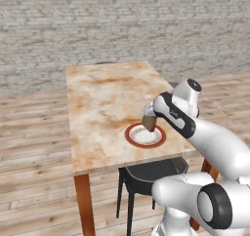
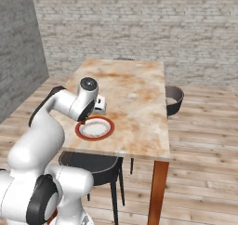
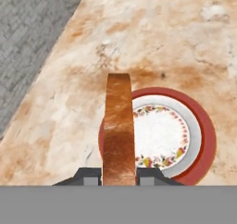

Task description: Start the toaster. Once the lever pops up, take the bread to the plate on the dining counter.

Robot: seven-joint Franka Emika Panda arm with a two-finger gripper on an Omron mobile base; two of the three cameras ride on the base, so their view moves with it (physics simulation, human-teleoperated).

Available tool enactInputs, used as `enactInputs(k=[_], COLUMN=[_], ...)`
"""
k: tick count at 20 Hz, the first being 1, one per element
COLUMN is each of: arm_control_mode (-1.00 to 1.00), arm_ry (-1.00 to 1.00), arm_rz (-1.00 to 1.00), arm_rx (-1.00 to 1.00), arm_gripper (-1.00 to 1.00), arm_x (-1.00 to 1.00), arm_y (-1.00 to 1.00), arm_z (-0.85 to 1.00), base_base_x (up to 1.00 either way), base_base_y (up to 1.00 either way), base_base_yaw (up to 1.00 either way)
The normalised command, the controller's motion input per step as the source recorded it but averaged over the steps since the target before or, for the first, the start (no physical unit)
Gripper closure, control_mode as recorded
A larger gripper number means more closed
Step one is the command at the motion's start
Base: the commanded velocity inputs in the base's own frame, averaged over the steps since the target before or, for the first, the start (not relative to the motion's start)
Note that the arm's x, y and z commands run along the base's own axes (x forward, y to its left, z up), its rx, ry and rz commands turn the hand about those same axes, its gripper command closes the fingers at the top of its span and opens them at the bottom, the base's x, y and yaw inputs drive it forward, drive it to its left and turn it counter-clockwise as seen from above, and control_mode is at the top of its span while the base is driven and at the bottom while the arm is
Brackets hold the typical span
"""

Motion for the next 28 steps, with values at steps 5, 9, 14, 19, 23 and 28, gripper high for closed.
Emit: enactInputs(k=[5,9,14,19,23,28], arm_control_mode=[-1.00,-1.00,-1.00,-1.00,-1.00,-1.00], arm_ry=[-0.06,0.00,0.00,0.00,0.00,0.00], arm_rz=[0.00,0.00,0.00,0.00,0.00,0.00], arm_rx=[0.00,0.00,0.00,0.01,0.00,0.00], arm_gripper=[1.00,1.00,1.00,1.00,1.00,1.00], arm_x=[0.00,0.00,0.00,0.00,0.03,0.00], arm_y=[0.00,0.00,0.00,0.00,0.00,0.00], arm_z=[-0.02,-0.21,-0.37,-0.08,0.00,-0.04], base_base_x=[0.00,0.00,0.00,0.00,0.00,0.00], base_base_y=[0.00,0.00,0.00,0.00,0.00,0.00], base_base_yaw=[0.00,0.00,0.00,0.00,0.00,0.00])
